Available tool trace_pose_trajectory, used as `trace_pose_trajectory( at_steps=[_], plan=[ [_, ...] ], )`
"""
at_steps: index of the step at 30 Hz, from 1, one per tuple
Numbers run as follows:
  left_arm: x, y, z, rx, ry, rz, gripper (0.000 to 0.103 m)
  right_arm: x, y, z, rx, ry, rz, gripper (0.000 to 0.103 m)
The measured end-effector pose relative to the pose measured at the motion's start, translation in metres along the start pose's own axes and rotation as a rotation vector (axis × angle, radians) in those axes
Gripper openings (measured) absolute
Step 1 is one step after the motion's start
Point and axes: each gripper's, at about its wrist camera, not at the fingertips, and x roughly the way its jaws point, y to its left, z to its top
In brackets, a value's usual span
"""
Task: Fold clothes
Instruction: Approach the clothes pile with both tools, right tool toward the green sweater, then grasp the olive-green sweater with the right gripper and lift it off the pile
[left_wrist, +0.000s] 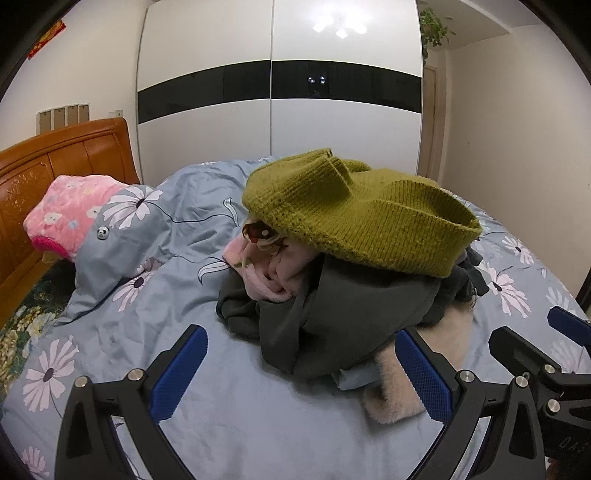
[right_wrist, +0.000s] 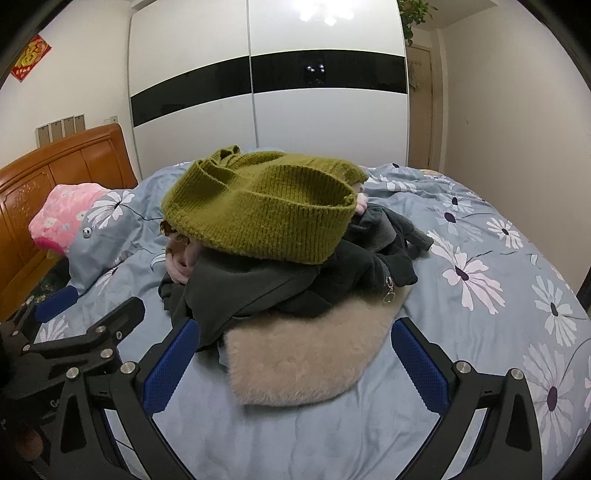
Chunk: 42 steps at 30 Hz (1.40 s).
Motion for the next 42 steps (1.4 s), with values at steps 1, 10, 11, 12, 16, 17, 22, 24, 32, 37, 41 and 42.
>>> trace_pose_trajectory(
  at_steps=[1, 10, 11, 12, 16, 17, 22, 24, 32, 37, 41, 42],
  plan=[
    [0.001, 0.001, 0.000, -0.007, -0.004, -0.002, 0.103, 0.002, 0.000, 0.001, -0.001, 0.001, 0.000, 0.103],
    [0.020, 0.004, 0.005, -0.019, -0.004, 0.002, 0.103, 0.022, 0.001, 0.008, -0.021, 0.001, 0.010, 0.103],
    [0.023, 0.003, 0.005, -0.015, -0.003, 0.002, 0.103, 0.024, 0.001, 0.008, -0.023, 0.000, 0.011, 0.103],
    [0.025, 0.003, 0.005, -0.012, -0.002, 0.001, 0.103, 0.027, 0.000, 0.008, -0.023, 0.001, 0.011, 0.103],
    [0.036, 0.003, 0.002, -0.011, 0.005, -0.007, 0.103, 0.039, -0.002, 0.010, -0.026, 0.007, 0.012, 0.103],
    [0.039, 0.003, 0.002, -0.013, 0.007, -0.008, 0.103, 0.042, -0.003, 0.010, -0.027, 0.011, 0.014, 0.102],
    [0.050, 0.003, -0.004, -0.013, 0.023, -0.015, 0.103, 0.057, -0.005, 0.008, -0.025, 0.037, 0.031, 0.088],
    [0.053, 0.004, -0.006, -0.017, 0.027, -0.017, 0.103, 0.062, -0.006, 0.007, -0.023, 0.049, 0.036, 0.084],
    [0.056, 0.014, -0.004, -0.023, 0.019, -0.012, 0.103, 0.066, -0.007, 0.018, -0.046, 0.038, 0.040, 0.084],
    [0.052, 0.032, -0.003, -0.044, 0.012, 0.015, 0.103, 0.068, -0.015, 0.060, -0.067, -0.022, 0.066, 0.084],
    [0.049, 0.046, -0.007, -0.067, 0.026, 0.033, 0.103, 0.091, -0.024, 0.111, -0.095, -0.045, 0.050, 0.082],
    [0.048, 0.051, -0.008, -0.076, 0.030, 0.038, 0.103, 0.102, -0.025, 0.118, -0.106, -0.020, 0.041, 0.077]
  ],
)
